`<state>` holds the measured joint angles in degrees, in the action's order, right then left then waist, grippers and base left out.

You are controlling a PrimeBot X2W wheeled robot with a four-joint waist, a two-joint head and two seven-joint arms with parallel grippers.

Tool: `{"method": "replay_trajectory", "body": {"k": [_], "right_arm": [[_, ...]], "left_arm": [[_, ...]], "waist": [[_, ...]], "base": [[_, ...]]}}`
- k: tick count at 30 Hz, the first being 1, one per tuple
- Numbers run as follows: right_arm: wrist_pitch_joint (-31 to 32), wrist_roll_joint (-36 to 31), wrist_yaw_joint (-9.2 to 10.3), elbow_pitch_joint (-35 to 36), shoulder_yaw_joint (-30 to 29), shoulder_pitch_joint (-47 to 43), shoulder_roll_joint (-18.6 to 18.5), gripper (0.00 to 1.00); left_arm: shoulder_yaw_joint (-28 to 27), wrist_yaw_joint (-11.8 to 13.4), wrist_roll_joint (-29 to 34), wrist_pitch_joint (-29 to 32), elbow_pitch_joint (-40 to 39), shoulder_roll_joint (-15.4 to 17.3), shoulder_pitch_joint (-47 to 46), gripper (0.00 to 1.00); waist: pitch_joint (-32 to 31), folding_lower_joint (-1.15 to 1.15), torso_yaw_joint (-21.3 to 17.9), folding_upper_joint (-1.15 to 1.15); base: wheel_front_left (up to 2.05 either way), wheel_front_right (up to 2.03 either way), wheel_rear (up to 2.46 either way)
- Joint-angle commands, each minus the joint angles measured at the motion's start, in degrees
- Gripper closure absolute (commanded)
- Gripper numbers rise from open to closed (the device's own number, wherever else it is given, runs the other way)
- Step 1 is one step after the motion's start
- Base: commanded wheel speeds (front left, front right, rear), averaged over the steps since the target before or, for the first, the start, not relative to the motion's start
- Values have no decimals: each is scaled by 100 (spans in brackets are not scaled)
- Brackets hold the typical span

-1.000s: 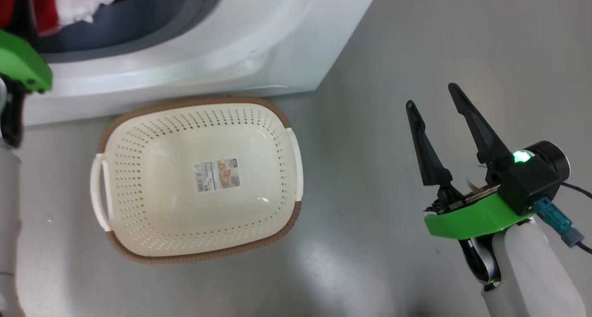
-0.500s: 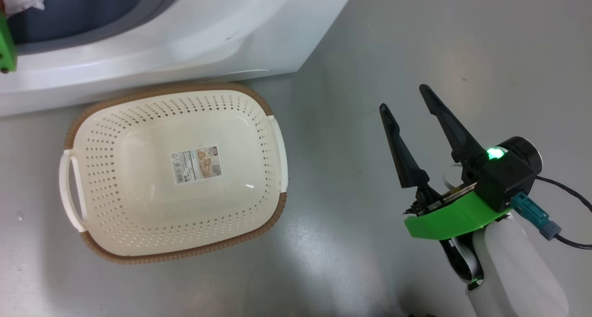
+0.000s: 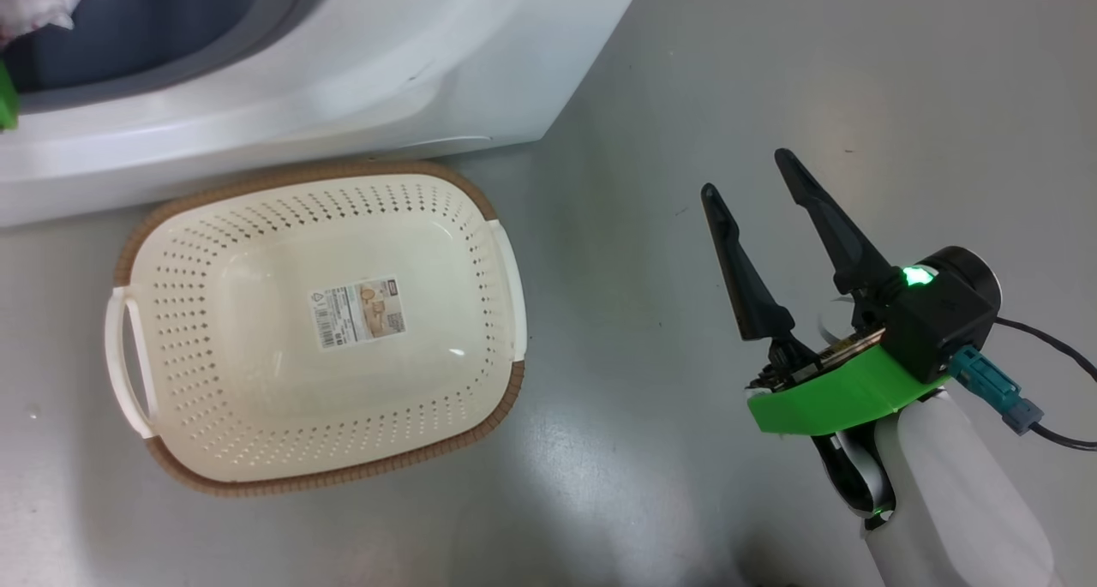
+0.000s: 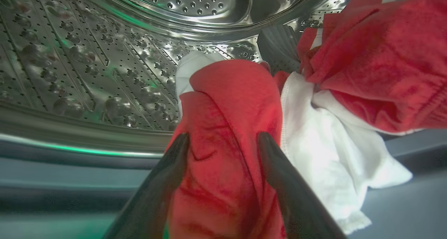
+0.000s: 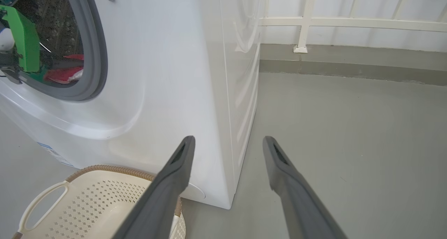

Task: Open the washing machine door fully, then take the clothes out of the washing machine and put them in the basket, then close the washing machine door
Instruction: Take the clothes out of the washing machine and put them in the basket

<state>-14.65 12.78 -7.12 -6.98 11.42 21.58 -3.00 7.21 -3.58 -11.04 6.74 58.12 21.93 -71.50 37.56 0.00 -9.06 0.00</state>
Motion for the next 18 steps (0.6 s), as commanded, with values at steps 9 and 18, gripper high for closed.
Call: {"method": "replay_trajectory", "body": {"k": [9, 18], "right_arm": [[-35, 51, -36, 85, 95, -128, 13, 0], [-35, 57, -36, -18, 112, -170, 13, 0]], "left_arm": [[-166, -112, -233, -205, 63, 328, 568, 100], [-95, -112, -297, -531, 4, 282, 718, 100]], "waist": [[-182, 0, 86, 0], [-421, 0, 120, 0]], "base": [[0, 0, 0], [0, 0, 0]]}}
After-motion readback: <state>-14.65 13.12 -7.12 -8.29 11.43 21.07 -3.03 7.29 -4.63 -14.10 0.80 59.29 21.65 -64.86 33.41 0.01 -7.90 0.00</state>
